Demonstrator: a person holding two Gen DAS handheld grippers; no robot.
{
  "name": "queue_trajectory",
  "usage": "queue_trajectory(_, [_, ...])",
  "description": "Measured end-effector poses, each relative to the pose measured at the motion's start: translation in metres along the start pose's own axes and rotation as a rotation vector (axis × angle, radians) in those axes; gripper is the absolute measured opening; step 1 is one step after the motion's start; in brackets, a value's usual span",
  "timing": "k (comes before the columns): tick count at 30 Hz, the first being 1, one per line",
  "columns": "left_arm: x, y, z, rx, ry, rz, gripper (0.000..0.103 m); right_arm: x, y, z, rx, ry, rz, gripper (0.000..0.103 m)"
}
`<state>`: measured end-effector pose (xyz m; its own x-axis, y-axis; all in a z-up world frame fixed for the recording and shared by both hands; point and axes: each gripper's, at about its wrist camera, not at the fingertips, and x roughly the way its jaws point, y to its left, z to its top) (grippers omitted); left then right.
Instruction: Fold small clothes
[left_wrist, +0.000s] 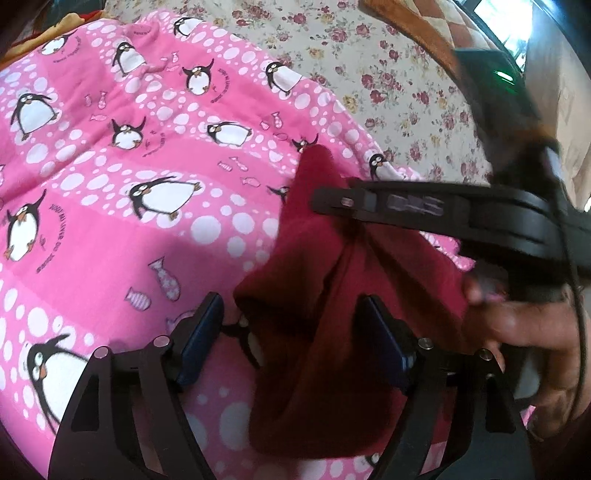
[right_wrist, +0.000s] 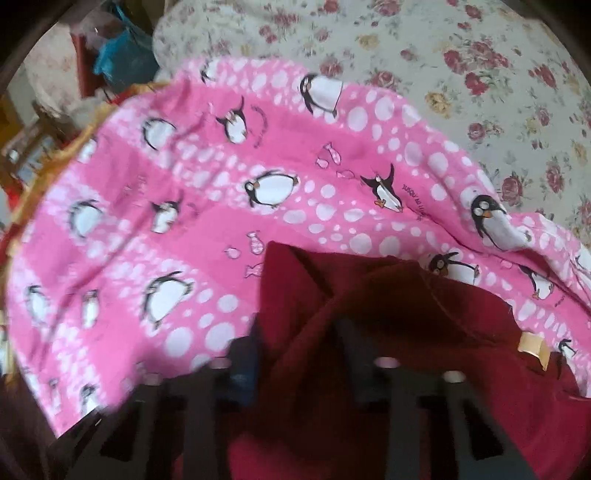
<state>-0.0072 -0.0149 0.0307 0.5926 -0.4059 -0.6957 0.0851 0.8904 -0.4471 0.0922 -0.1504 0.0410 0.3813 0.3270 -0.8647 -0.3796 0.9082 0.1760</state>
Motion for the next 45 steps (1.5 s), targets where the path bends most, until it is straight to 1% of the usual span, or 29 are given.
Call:
queue_trajectory(1, [0.001,0.000,0.002,-0.006,0.002,-0.029,0.078,-0.005,-0.002,-0.001,-0.002,-0.008,0.009,0.024])
queue_trajectory(2, [0.002,0.001,0.004,-0.022,0.002,-0.086,0.072,-0.010,-0.004,-0.002,-0.004,-0.013,0.015,0.022])
queue_trajectory(3, [0.002,0.002,0.006,-0.033,-0.001,-0.107,0.067,-0.015,-0.007,-0.004,-0.001,-0.015,0.025,0.021])
queue_trajectory(5, [0.001,0.003,0.009,-0.035,-0.005,-0.122,0.043,-0.019,-0.011,-0.004,0.013,-0.016,0.037,0.021])
queue_trajectory(6, [0.001,0.004,0.009,-0.032,-0.005,-0.132,0.042,-0.023,-0.014,-0.005,0.023,-0.018,0.040,0.021])
queue_trajectory(8, [-0.004,0.002,0.010,-0.028,-0.018,-0.162,0.036,-0.026,-0.017,-0.003,0.035,-0.016,0.049,0.021])
queue_trajectory(10, [-0.010,-0.003,0.009,-0.004,-0.036,-0.172,0.034,-0.031,-0.021,-0.001,0.070,-0.018,0.068,0.021])
queue_trajectory(11, [-0.013,-0.007,0.008,0.017,-0.046,-0.174,0.034,-0.033,-0.022,0.001,0.087,-0.013,0.067,0.027])
queue_trajectory(12, [-0.014,-0.009,0.008,0.029,-0.049,-0.176,0.033,-0.036,-0.022,0.002,0.095,-0.010,0.060,0.049])
queue_trajectory(13, [-0.015,-0.011,0.007,0.038,-0.050,-0.179,0.033,-0.037,-0.021,0.004,0.100,-0.012,0.058,0.061])
queue_trajectory(14, [-0.015,-0.013,0.007,0.047,-0.051,-0.182,0.033,-0.037,-0.019,0.006,0.101,-0.016,0.063,0.076])
queue_trajectory(15, [-0.015,-0.014,0.007,0.050,-0.050,-0.183,0.033,-0.037,-0.017,0.008,0.098,-0.019,0.069,0.077])
queue_trajectory(17, [-0.014,-0.015,0.007,0.051,-0.049,-0.185,0.033,-0.031,-0.011,0.011,0.077,0.007,0.060,0.077])
queue_trajectory(20, [-0.014,-0.015,0.007,0.059,-0.044,-0.180,0.033,-0.004,-0.003,0.015,0.061,0.088,-0.005,0.077])
queue_trajectory(22, [-0.013,-0.015,0.006,0.064,-0.038,-0.171,0.033,0.013,-0.003,0.014,0.065,0.130,-0.010,0.077])
queue_trajectory(23, [-0.012,-0.015,0.005,0.063,-0.032,-0.162,0.033,0.017,-0.005,0.013,0.065,0.134,-0.013,0.074])
queue_trajectory(24, [-0.012,-0.015,0.005,0.067,-0.028,-0.155,0.033,0.018,-0.007,0.011,0.063,0.120,-0.021,0.060])
queue_trajectory(25, [-0.011,-0.017,0.005,0.074,-0.025,-0.147,0.034,0.015,-0.009,0.009,0.056,0.099,-0.022,0.051])
queue_trajectory(26, [-0.011,-0.019,0.004,0.089,-0.026,-0.130,0.039,0.012,-0.011,0.007,0.049,0.085,-0.016,0.044])
queue_trajectory(27, [-0.010,-0.022,0.003,0.102,-0.026,-0.116,0.044,0.008,-0.013,0.005,0.044,0.069,-0.003,0.038])
queue_trajectory(28, [-0.009,-0.026,0.002,0.123,-0.025,-0.100,0.056,0.003,-0.015,0.003,0.039,0.054,0.010,0.036])
queue_trajectory(29, [-0.008,-0.029,0.000,0.139,-0.025,-0.090,0.063,-0.001,-0.018,0.002,0.037,0.044,0.018,0.035])
queue_trajectory(33, [-0.005,-0.036,-0.006,0.180,-0.026,-0.067,0.063,-0.013,-0.027,0.002,0.050,0.023,0.033,0.034])
queue_trajectory(39, [0.000,-0.029,-0.005,0.136,-0.012,-0.068,0.063,-0.015,-0.031,-0.003,0.081,0.007,0.054,0.034])
queue_trajectory(45, [0.001,-0.033,-0.008,0.155,-0.025,-0.050,0.063,-0.021,-0.031,-0.008,0.084,0.003,0.050,0.034])
